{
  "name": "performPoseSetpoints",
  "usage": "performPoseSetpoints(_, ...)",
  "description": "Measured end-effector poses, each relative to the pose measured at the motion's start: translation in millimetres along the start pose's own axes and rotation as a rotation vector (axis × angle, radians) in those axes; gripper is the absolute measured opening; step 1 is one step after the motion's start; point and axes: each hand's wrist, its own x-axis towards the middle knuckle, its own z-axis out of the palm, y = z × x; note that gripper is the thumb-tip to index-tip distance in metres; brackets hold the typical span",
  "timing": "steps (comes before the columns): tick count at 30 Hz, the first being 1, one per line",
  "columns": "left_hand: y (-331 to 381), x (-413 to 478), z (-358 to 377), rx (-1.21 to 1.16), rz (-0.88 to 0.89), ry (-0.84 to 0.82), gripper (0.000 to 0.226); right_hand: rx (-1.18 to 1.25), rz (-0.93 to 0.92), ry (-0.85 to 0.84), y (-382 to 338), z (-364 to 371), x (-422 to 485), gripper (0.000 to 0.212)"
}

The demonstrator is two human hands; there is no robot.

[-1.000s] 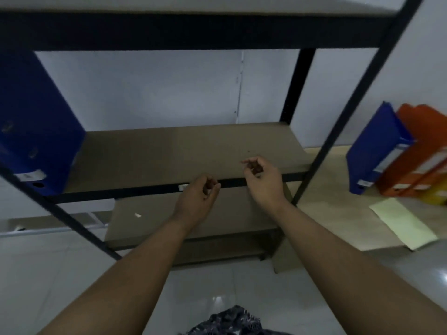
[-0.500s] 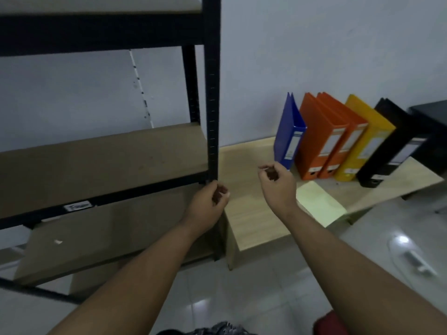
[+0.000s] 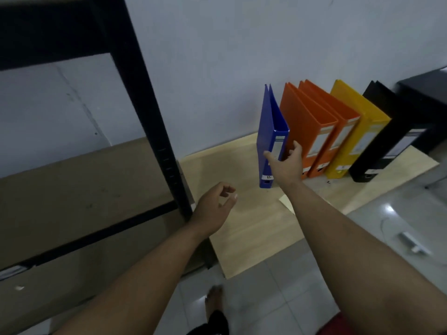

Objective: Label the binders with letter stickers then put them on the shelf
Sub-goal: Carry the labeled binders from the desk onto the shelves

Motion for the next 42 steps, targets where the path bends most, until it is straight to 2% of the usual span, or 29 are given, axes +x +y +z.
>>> performPoseSetpoints(5,-5.2,50.5,2.3,-0.036,-0.011,-0.078,0.012,-0.009,0.087,-0.012,-4.0,11.6,54.1,0.110)
performPoseSetpoints(7,-8.0,65.2,1.7,-0.043,-0.022,-0.093,0.012,-0.018,0.082,-0.025,-2.8,19.9,64.8,0.100)
performPoseSetpoints(11,-14.6,81.9,-1.3,-0.039,-0.037,-0.144,0.007,-0.066,0.110,0.000,-3.1,36.6,75.0,0.062)
performPoseSetpoints(13,-16.9,88.9,-2.5,-0.025,-0.041,-0.154,0.005,-0.090,0.102,0.002,-5.5,38.2,77.1,0.051)
performPoseSetpoints(20,-16.3,86.8,5.9,-0.064,-0.094,-0.130,0.007,0.015,0.086,0.002,0.9,17.7,59.1,0.045)
performPoseSetpoints(25,6.3,67.1,24.6,-0.120,-0.211,-0.032,0.018,0.036,0.079,0.032,4.1,-22.7,26.9,0.032)
performPoseSetpoints(29,27.5,41.9,46.0,-0.184,-0.357,0.046,0.036,0.130,0.075,0.003,1.4,-63.4,-8.8,0.031)
performPoseSetpoints(34,46.7,-3.2,74.4,-0.258,-0.584,0.088,0.082,0.354,0.130,-0.091,4.7,-134.1,-50.8,0.021)
performPoseSetpoints(37,53.4,-28.7,84.8,-0.299,-0.555,0.058,0.122,0.483,0.172,-0.117,11.0,-174.0,-69.5,0.027)
performPoseSetpoints(38,57.8,-41.6,89.4,-0.309,-0.517,0.067,0.128,0.530,0.186,-0.130,14.9,-189.9,-79.3,0.031)
performPoseSetpoints(39,60.8,-51.0,91.9,-0.342,-0.487,0.096,0.125,0.570,0.194,-0.147,19.0,-200.7,-86.9,0.031)
performPoseSetpoints(42,81.4,-76.1,94.2,-0.478,-0.445,0.242,0.096,0.698,0.214,-0.182,28.3,-228.4,-108.0,0.031)
